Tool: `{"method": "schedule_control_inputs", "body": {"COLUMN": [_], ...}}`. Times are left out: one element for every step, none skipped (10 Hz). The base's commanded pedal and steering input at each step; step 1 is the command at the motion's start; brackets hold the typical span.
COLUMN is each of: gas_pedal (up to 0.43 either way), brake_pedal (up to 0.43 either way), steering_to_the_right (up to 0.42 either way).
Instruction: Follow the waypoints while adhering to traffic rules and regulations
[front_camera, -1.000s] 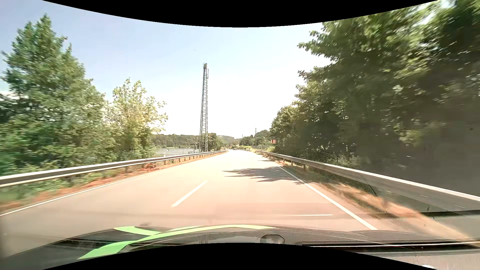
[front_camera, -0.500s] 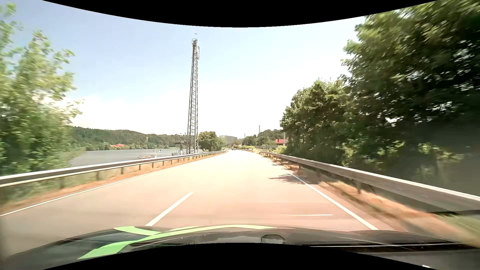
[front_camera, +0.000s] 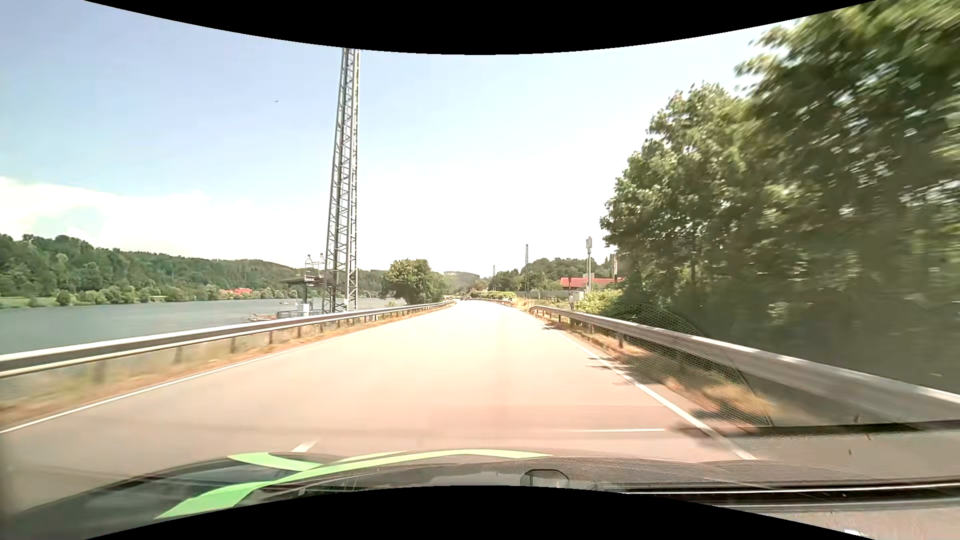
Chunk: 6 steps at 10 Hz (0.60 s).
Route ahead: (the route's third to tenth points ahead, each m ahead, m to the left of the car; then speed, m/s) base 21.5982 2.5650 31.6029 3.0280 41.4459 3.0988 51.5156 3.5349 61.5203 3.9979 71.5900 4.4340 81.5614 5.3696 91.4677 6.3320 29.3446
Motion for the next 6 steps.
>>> {"method": "schedule_control_inputs", "body": {"gas_pedal": [0.299, 0.268, 0.248, 0.248, 0.248, 0.248], "brake_pedal": [0.0, 0.0, 0.0, 0.0, 0.0, 0.0], "steering_to_the_right": [-0.008, -0.008, -0.008, -0.008, -0.008, -0.008]}}
